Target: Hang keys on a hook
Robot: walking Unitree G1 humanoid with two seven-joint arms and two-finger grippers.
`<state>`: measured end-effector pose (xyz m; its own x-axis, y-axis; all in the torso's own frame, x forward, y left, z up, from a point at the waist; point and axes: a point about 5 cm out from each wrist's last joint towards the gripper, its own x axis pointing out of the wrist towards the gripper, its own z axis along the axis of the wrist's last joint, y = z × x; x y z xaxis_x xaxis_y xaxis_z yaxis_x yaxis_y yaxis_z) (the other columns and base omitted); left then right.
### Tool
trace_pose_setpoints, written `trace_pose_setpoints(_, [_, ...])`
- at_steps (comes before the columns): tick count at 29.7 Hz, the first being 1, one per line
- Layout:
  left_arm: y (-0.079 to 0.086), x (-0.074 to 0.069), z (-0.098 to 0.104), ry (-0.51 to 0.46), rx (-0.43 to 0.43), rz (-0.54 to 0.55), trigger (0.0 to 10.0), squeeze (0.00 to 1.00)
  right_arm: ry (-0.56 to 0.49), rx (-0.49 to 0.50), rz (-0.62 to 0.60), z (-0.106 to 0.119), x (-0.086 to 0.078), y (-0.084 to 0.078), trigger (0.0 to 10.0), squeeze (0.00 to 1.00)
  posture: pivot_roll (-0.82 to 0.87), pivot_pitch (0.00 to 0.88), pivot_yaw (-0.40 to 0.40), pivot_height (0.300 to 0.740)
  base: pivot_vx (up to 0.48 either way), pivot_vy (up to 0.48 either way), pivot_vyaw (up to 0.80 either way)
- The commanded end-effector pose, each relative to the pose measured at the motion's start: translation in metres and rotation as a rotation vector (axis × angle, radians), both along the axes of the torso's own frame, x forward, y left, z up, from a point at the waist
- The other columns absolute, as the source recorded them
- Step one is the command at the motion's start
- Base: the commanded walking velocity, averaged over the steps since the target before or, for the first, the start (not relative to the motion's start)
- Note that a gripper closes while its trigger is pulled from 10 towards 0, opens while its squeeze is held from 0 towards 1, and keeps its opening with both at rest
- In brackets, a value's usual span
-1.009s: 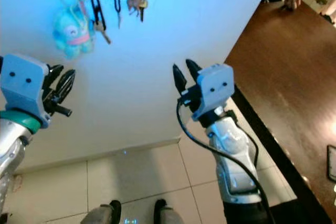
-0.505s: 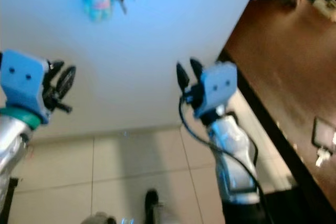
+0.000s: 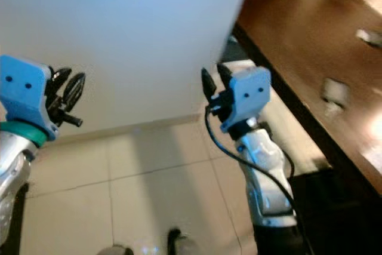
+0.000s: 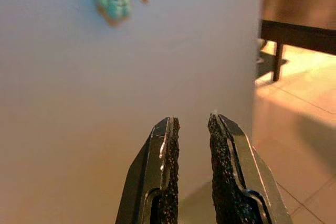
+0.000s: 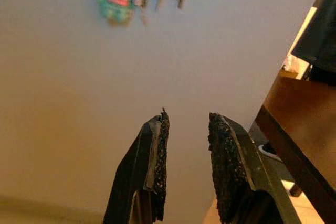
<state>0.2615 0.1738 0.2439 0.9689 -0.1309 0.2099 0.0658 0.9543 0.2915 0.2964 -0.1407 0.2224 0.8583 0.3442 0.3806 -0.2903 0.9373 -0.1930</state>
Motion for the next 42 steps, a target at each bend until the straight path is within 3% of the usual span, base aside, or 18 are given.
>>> trace_pose_setpoints(1, [0.001,0.0,0.002,-0.002,-0.047,0.011,10.0,0.0,0.016,0.012,0.001,-0.001,0.001,-0.001,10.0,0.0,0.1,0.087,0.006,0.74,0.0,0.0,-0.8])
trace_pose_setpoints(7, [0.007,0.003,0.007,-0.009,-0.081,0.052,10.0,0.0,0.02,0.031,0.003,0.0,0.004,0.0,10.0,0.0,0.1,0.086,0.006,0.74,0.0,0.0,-0.8])
trace_pose_setpoints(42, [0.011,0.012,0.019,-0.046,-0.047,0.042,10.0,0.0,-0.019,0.039,-0.031,0.012,0.013,-0.005,10.0,0.0,0.1,0.099,0.019,0.74,0.0,0.0,-0.8])
